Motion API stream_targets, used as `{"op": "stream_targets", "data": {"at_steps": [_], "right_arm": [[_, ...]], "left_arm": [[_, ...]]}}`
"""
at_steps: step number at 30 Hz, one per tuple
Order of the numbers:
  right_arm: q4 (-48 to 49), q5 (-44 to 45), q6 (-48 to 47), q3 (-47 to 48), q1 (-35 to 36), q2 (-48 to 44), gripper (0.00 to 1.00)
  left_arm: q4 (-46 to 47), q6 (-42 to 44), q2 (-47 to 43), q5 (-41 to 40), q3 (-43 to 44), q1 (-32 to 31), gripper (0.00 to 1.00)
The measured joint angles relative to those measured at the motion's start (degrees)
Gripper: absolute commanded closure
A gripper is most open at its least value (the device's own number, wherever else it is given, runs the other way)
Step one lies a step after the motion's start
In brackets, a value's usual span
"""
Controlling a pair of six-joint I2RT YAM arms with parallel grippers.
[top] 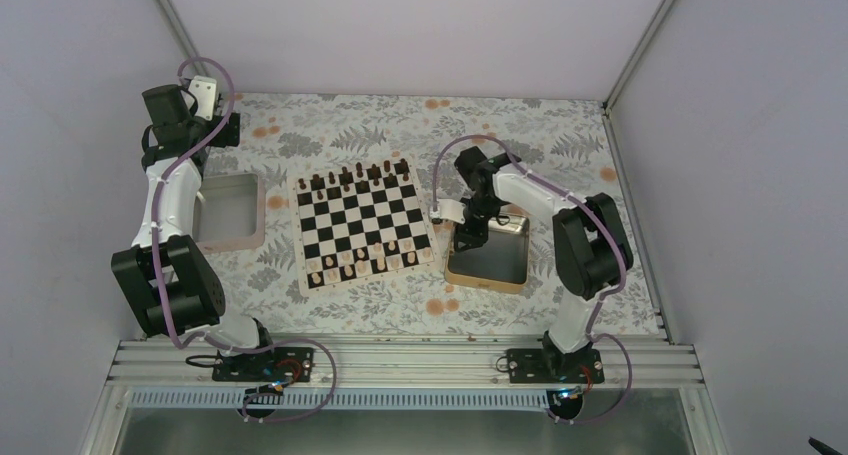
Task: Set up the chess pieces on the board
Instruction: Pick up the chess piece from the storage box.
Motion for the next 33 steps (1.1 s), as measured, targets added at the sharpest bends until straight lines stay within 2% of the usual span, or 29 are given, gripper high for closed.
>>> {"op": "stream_targets", "data": {"at_steps": [16,27,33], "right_arm": [[11.61,-1.11,3.87,-7.74,2.10,-0.63,0.52],[19.04,-0.72,5.29,-13.81,1.99,-6.03,0.46],[22.97,-2.38,5.01,-18.78,-0.61,-9.88,0.43]], "left_arm": [[0.00,0.02,0.00,-0.15,0.00,0.00,0.00],[0.00,0.02,0.00,-0.11,0.00,0.00,0.00],[-0.02,0.02,0.00,-0.11,0.00,-0.04,0.00]]}}
